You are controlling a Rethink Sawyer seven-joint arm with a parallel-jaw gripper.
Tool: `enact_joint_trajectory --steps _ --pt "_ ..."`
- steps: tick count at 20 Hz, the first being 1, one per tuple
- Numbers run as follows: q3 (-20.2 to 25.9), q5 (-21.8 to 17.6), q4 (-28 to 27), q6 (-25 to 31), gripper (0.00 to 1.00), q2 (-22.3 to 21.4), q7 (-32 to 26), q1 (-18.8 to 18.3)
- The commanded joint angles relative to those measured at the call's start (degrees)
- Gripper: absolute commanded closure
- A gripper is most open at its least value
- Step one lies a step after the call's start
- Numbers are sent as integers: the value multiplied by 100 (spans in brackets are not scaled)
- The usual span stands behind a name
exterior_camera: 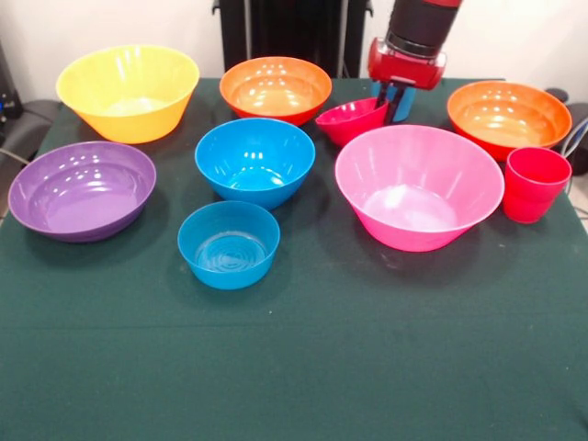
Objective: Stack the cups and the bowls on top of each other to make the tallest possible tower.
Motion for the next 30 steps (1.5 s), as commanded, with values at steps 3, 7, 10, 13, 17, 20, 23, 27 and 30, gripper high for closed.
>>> enact_joint_trajectory --steps 3,7,10,13,17,20,23,27,30 --pt "976 424 -1044 1384 100 -149 62 -187" --pt "1022 442 -1311 1829 100 -181 -14 -232" --pt "1049 432 -1486 2110 100 -212 -63 -255" --pt "1042 376 -1552 2319 100 -303 -108 -265" --pt "1016 277 -1738 2750 100 -352 -226 -297" --pt "1012 226 -1861 3054 100 -410 -332 -331" --pt "1029 194 -2021 3427 100 -448 -442 -387" --pt "1027 122 -2150 3814 100 -520 -509 -426" --pt "1043 63 -2348 4059 100 -464 -549 -433"
